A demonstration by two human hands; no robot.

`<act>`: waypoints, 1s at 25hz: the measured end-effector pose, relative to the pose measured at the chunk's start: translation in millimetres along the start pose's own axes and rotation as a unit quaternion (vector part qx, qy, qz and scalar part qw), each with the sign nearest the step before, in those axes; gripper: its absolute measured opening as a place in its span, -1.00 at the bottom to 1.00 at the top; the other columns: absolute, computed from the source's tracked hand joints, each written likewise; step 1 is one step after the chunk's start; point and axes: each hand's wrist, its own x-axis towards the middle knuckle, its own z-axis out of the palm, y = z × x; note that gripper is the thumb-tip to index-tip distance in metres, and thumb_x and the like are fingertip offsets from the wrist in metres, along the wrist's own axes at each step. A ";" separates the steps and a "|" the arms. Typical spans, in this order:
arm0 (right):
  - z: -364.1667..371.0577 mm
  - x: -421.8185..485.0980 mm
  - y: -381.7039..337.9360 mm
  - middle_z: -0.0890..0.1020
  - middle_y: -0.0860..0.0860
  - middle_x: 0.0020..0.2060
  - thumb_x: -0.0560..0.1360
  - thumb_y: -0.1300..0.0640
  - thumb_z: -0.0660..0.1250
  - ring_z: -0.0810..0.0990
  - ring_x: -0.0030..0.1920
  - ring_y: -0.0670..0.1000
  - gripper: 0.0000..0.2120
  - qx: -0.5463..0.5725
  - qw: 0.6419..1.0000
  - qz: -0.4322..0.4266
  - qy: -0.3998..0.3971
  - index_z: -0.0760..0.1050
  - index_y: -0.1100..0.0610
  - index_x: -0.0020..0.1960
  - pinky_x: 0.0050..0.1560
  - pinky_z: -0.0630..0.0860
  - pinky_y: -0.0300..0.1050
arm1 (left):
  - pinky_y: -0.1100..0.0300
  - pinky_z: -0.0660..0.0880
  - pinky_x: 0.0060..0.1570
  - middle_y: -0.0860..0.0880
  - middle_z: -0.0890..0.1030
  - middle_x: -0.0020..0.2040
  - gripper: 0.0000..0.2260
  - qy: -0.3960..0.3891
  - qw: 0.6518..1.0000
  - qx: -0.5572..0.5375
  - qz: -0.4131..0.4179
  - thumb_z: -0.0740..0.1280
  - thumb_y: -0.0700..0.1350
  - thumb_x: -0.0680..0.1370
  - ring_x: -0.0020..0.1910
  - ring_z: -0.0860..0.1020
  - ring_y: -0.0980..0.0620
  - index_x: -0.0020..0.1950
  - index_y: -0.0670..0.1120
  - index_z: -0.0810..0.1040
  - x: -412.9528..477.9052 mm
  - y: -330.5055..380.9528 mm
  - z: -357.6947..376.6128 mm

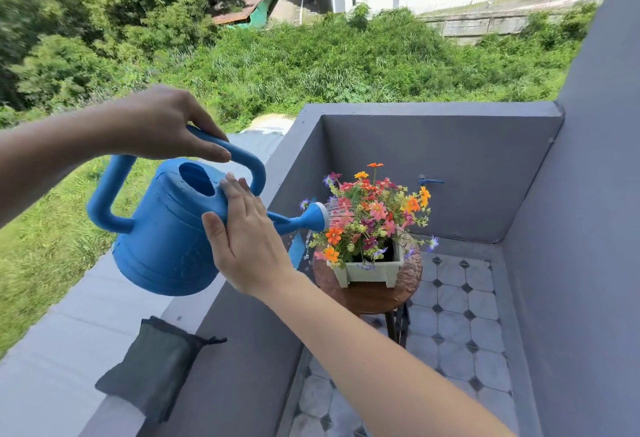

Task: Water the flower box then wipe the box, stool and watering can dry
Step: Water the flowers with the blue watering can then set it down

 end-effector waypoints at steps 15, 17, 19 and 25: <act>-15.1 33.7 14.0 0.09 0.05 0.57 0.63 -0.05 -0.01 -0.05 0.57 -0.01 -0.44 -0.033 0.999 0.007 -0.040 0.03 0.18 0.55 0.53 -0.09 -0.12 | 0.28 0.25 -0.40 0.19 0.49 -0.36 -0.69 0.023 1.000 -0.006 0.007 0.42 0.10 0.42 -0.38 0.37 0.21 0.10 -0.01 0.66 24.7 -6.7 -1.8; -12.6 33.5 13.0 0.09 0.05 0.57 0.63 -0.06 -0.02 -0.05 0.57 0.00 -0.43 -0.033 0.998 0.009 -0.049 0.03 0.18 0.55 0.54 -0.07 -0.08 | 0.28 0.29 -0.38 0.17 0.53 -0.33 -0.69 0.015 1.000 -0.005 0.005 0.42 0.11 0.42 -0.35 0.41 0.20 0.08 0.00 0.66 23.5 -11.1 -0.9; -10.4 28.7 11.2 0.09 0.06 0.57 0.63 -0.07 -0.02 -0.05 0.57 0.01 -0.43 -0.032 0.998 0.010 -0.050 0.03 0.19 0.55 0.53 -0.08 -0.08 | 0.26 0.34 -0.33 0.14 0.58 -0.28 -0.70 0.005 1.000 -0.003 0.009 0.43 0.12 0.41 -0.30 0.45 0.18 0.06 0.01 0.68 21.8 -13.6 0.4; -17.3 2.4 8.6 0.16 0.06 0.55 0.63 -0.06 -0.02 -0.02 0.57 -0.01 -0.44 -0.025 1.000 -0.009 0.001 0.08 0.21 0.54 0.54 -0.06 -0.10 | 0.19 0.38 -0.28 0.09 0.64 -0.19 -0.72 -0.016 0.999 -0.002 0.030 0.43 0.17 0.37 -0.26 0.49 0.13 0.01 0.09 0.68 20.6 4.6 -0.7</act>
